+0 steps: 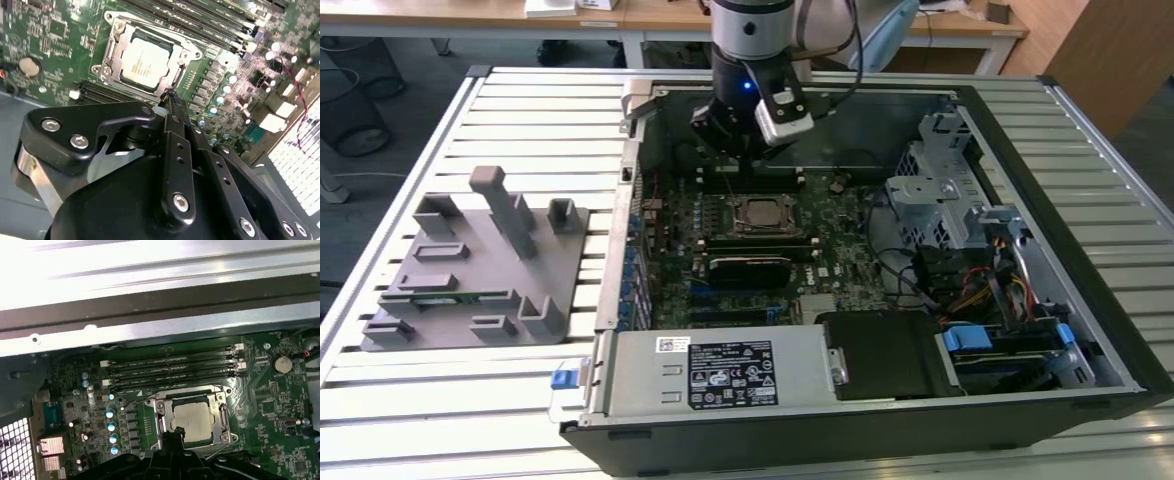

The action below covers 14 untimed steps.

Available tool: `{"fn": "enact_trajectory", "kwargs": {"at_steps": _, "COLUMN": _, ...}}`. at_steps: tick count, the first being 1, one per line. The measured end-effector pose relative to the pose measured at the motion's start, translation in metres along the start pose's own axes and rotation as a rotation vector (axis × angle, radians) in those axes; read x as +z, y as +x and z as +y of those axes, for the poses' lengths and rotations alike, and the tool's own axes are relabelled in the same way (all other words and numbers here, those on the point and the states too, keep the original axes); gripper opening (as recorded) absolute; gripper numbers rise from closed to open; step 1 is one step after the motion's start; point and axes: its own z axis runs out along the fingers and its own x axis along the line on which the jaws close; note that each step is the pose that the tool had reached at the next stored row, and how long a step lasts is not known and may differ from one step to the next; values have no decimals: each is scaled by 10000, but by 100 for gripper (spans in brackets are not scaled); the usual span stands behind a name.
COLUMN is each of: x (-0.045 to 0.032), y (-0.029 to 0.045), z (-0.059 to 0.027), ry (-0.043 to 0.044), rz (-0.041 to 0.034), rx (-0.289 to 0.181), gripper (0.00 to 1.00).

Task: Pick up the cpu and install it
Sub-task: 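Install the first cpu locking lever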

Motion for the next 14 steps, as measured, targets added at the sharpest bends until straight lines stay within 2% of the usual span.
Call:
{"fn": "enact_trajectory", "kwargs": {"at_steps": 3, "x": 4, "y": 0, "z": 0, "ry": -4, "rz": 9, "rx": -471, "gripper": 11}}
{"fn": "enact_trajectory", "kwargs": {"at_steps": 6, "x": 5, "y": 12, "z": -2, "ry": -12, "rz": 5, "rx": -688, "gripper": 11}}
{"fn": "enact_trajectory", "kwargs": {"at_steps": 14, "x": 2, "y": 228, "z": -32, "ry": -25, "rz": -143, "rx": -714, "gripper": 11}}
